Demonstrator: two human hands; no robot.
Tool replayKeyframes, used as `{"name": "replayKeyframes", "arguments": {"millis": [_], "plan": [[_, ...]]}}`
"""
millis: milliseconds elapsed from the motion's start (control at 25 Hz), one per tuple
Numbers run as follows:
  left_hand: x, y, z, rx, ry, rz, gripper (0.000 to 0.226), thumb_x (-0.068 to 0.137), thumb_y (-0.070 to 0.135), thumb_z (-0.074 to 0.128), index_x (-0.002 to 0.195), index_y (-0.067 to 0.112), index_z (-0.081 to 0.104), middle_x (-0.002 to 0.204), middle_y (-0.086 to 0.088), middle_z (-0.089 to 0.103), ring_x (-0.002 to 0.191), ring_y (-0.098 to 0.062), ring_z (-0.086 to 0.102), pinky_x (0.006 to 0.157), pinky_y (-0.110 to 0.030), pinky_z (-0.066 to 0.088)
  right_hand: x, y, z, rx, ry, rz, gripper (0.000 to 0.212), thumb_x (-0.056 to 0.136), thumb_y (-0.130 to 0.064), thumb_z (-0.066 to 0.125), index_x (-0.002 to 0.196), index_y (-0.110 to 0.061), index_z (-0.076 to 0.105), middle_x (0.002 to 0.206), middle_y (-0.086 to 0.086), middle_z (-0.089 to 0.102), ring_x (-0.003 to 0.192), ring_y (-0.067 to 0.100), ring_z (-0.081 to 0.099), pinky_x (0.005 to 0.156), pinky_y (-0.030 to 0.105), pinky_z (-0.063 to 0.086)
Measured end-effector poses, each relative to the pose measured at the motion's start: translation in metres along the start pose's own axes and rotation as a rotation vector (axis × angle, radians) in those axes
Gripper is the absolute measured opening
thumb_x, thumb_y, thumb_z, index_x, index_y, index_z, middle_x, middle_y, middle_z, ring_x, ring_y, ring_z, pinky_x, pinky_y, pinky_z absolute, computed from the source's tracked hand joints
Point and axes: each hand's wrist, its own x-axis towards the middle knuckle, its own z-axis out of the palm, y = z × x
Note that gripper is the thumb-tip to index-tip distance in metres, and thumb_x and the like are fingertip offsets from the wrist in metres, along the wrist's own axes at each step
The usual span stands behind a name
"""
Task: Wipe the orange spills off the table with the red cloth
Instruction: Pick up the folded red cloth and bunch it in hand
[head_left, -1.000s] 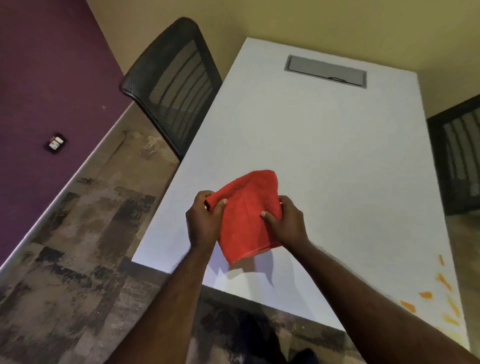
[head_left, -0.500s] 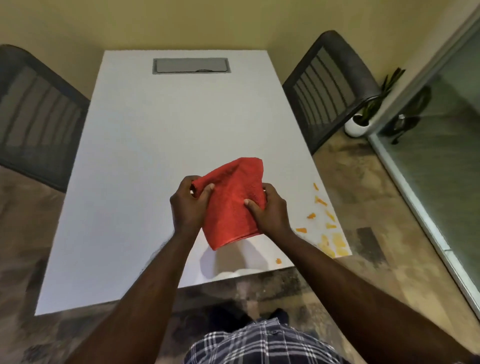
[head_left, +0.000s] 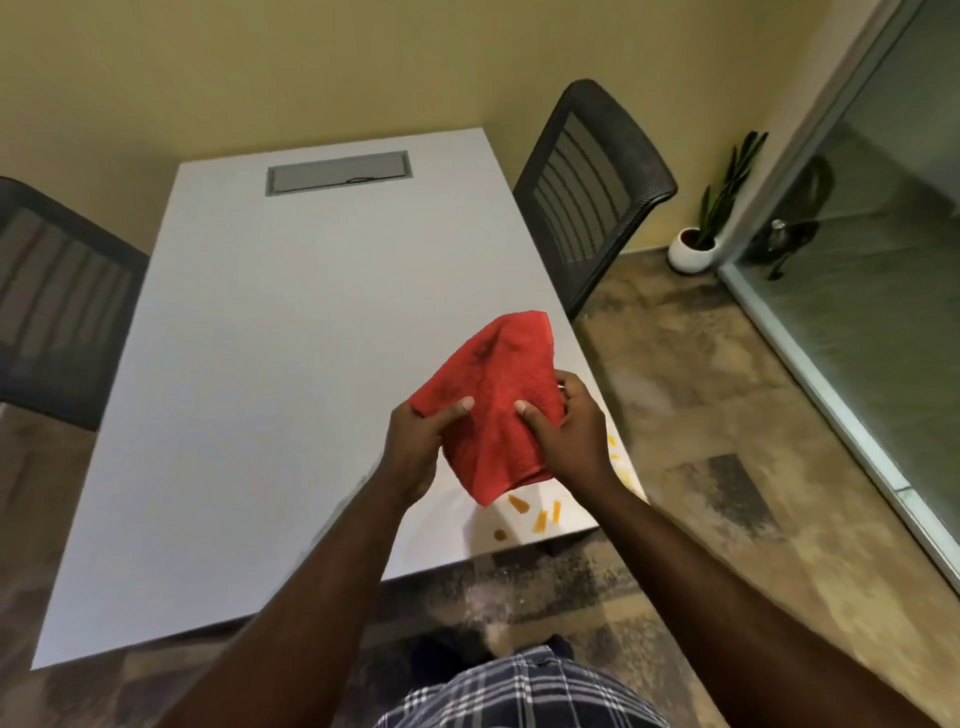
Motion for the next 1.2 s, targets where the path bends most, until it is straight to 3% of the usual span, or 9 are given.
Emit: {"name": "replayKeyframes", "arguments": {"millis": [120,280,480,640,880,960,1040,1120,1200], "plan": [[0.0,-0.001,0.022,-0.02,0.031,0.034,0.028,0.085,0.013,0.074,0.113,0.018,0.075,0.118,-0.008,0.074,0.114,-0.025,0.068,0.095,-0.038,0.054,0.011,0.003,-0.019,0.106,-0.034,0.009,0.045,0.079,-0.031,0.077,0.118,-0.03,0.054,0.107,-0.005,0.069,0.094,0.007,0.068,0.082,0.031,0.057],[0.003,0.009,0.04,-0.063,0.026,0.04,0.023,0.092,0.016,0.066,0.113,0.021,0.074,0.12,-0.008,0.073,0.112,-0.025,0.069,0.09,-0.038,0.056,0.027,0.009,-0.043,0.276,-0.119,0.082,0.057,0.069,-0.038,0.081,0.12,-0.031,0.057,0.103,0.001,0.074,0.093,0.016,0.072,0.077,0.032,0.059],[0.007,0.019,0.046,0.045,-0.016,0.037,0.02,0.094,0.023,0.065,0.108,0.031,0.076,0.114,-0.006,0.075,0.105,-0.024,0.072,0.079,-0.033,0.059,0.054,0.011,-0.077,0.353,-0.249,0.181,0.038,0.069,-0.029,0.082,0.105,-0.02,0.07,0.098,0.002,0.076,0.093,0.028,0.072,0.067,0.03,0.057],[0.012,0.014,0.059,0.039,0.071,0.022,0.018,0.094,0.027,0.065,0.109,0.03,0.075,0.111,-0.005,0.076,0.104,-0.026,0.072,0.071,-0.033,0.059,0.059,0.005,-0.074,0.147,-0.199,0.023,0.028,0.078,-0.022,0.078,0.105,-0.023,0.069,0.099,0.002,0.073,0.089,0.024,0.07,0.075,0.036,0.058],[0.016,0.008,0.091,-0.09,0.131,0.0,0.037,0.102,0.038,0.049,0.127,0.015,0.063,0.118,-0.01,0.073,0.11,-0.028,0.07,0.089,-0.043,0.057,0.039,-0.01,-0.05,-0.359,-0.176,-0.429,0.049,0.083,-0.028,0.065,0.13,-0.028,0.054,0.097,-0.006,0.056,0.082,0.011,0.054,0.064,0.016,0.04],[0.016,0.01,0.102,-0.108,0.221,-0.054,0.044,0.099,0.047,0.05,0.124,0.014,0.065,0.118,-0.011,0.073,0.112,-0.028,0.069,0.09,-0.04,0.057,0.031,-0.01,-0.043,-0.477,-0.219,-0.51,0.059,0.083,-0.024,0.065,0.139,-0.031,0.046,0.105,-0.001,0.057,0.086,0.015,0.055,0.065,0.017,0.045],[0.013,0.012,0.108,-0.209,0.219,-0.095,0.068,0.087,0.063,0.052,0.132,0.013,0.061,0.125,-0.012,0.069,0.114,-0.027,0.068,0.088,-0.037,0.058,0.024,-0.006,-0.038,-0.608,-0.254,-0.563,0.066,0.084,-0.021,0.068,0.144,-0.03,0.042,0.114,0.004,0.057,0.097,0.021,0.055,0.069,0.029,0.056],[0.01,0.013,0.108,-0.335,0.119,-0.064,0.085,0.073,0.072,0.06,0.135,0.013,0.059,0.129,-0.012,0.068,0.114,-0.025,0.068,0.087,-0.036,0.058,0.023,-0.004,-0.037,-0.689,-0.293,-0.574,0.078,0.078,-0.019,0.069,0.148,-0.031,0.035,0.118,0.005,0.051,0.104,0.024,0.05,0.073,0.033,0.056],[0.007,0.01,0.105,-0.351,0.046,0.01,0.084,0.066,0.06,0.081,0.131,0.011,0.061,0.12,-0.011,0.071,0.109,-0.025,0.07,0.087,-0.036,0.057,0.023,-0.004,-0.04,-0.728,-0.377,-0.584,0.082,0.074,-0.029,0.067,0.147,-0.032,0.03,0.12,0.003,0.045,0.108,0.022,0.045,0.076,0.033,0.054]]}}
